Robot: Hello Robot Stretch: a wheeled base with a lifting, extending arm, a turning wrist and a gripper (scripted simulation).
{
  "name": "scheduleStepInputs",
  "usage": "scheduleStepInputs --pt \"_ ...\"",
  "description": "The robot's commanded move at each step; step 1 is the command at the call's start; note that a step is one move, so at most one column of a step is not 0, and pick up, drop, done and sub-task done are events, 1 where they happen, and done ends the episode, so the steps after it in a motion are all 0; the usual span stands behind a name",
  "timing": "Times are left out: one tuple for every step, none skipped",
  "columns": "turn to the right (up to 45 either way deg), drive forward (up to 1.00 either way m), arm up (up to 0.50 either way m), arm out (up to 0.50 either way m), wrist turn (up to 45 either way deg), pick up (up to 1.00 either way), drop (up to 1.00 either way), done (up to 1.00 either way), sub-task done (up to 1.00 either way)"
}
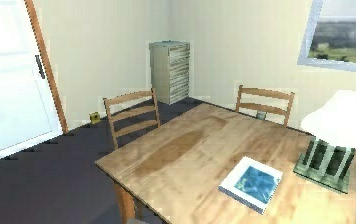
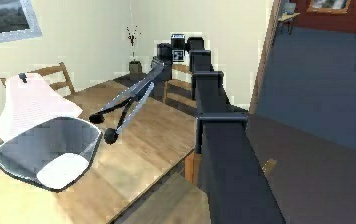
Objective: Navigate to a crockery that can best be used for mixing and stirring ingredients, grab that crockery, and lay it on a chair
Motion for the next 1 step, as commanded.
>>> scheduleStepInputs --pt "0.0 0.0 0.0 -0.44 0.0 0.0 0.0 0.0 0.0"
